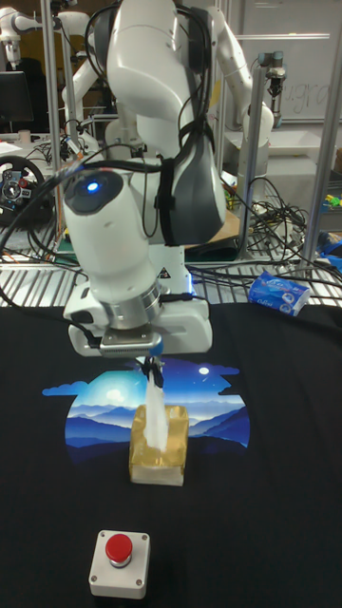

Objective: Pull out a napkin

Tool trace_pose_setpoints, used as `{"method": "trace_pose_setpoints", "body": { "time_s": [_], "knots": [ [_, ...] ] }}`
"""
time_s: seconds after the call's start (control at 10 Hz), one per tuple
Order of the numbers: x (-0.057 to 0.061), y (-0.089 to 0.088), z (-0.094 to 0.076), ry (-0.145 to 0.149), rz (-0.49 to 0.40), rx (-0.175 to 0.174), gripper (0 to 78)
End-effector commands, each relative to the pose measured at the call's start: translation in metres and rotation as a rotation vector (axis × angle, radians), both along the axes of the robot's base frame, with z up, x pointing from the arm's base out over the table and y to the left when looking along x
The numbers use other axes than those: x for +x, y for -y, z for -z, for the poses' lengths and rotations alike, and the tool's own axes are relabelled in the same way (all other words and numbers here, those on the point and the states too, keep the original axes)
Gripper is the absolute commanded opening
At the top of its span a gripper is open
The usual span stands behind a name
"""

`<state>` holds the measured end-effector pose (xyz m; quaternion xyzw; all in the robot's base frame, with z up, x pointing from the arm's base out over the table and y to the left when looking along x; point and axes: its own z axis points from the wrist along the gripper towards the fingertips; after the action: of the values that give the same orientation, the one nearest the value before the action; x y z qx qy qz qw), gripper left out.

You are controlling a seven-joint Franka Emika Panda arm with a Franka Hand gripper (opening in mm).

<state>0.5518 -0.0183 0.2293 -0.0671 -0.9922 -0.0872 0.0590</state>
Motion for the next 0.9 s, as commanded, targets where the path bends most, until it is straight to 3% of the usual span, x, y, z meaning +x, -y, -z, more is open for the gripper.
{"method": "trace_pose_setpoints", "body": {
  "time_s": [0.1, 0.5, 0.6, 0.9],
  "knots": [
    [-0.001, 0.003, -0.007, 0.021, 0.004, -0.036, 1.1],
    [-0.001, 0.006, -0.019, 0.027, 0.001, -0.104, 1.1],
    [-0.001, 0.006, -0.024, 0.027, -0.017, -0.168, 1.1],
    [-0.002, 0.008, -0.03, 0.026, -0.024, -0.214, 1.1]
  ]
}}
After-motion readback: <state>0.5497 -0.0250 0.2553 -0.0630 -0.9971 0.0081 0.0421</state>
